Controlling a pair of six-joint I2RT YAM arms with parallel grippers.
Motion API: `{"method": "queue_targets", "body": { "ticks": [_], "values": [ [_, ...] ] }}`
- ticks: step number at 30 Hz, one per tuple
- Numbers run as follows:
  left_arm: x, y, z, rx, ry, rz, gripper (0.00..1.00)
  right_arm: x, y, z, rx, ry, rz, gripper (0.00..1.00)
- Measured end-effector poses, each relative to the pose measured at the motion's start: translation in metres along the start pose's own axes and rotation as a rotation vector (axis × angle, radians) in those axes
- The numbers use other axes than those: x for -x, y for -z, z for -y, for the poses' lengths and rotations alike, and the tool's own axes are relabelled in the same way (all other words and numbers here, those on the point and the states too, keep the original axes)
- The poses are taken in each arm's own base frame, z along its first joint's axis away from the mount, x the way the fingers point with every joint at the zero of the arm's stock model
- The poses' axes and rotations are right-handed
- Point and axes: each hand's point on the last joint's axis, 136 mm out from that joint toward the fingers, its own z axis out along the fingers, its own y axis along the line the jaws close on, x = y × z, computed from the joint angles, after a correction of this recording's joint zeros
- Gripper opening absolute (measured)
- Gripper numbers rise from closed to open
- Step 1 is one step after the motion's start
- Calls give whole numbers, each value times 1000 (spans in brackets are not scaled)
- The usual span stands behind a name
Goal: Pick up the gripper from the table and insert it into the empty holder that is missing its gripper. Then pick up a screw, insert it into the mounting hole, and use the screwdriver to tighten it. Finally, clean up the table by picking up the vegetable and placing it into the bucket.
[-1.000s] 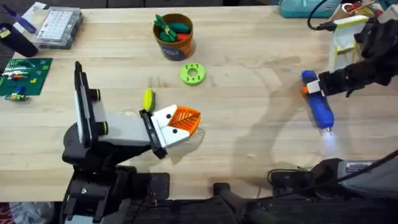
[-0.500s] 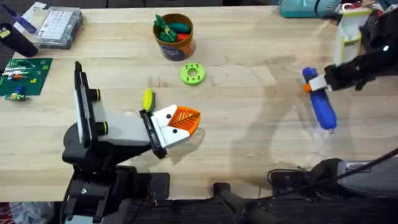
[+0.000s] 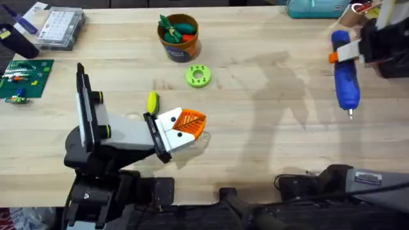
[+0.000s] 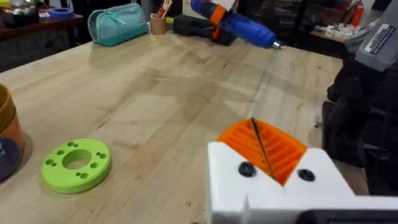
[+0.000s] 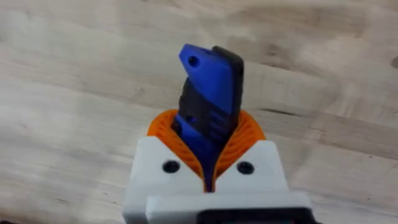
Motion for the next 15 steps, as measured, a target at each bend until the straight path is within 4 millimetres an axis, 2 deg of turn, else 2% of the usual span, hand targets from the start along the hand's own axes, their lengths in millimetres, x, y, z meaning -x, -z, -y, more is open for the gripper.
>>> {"method": "queue_targets", "body": {
  "ticks": [7, 15],
  "values": [
    [0, 0, 0, 0, 0, 0, 13, 16, 39, -16, -30, 26, 106, 28],
    [0, 0, 0, 0, 0, 0, 13, 42, 87, -45, 0, 87, 273, 28]
  ]
}}
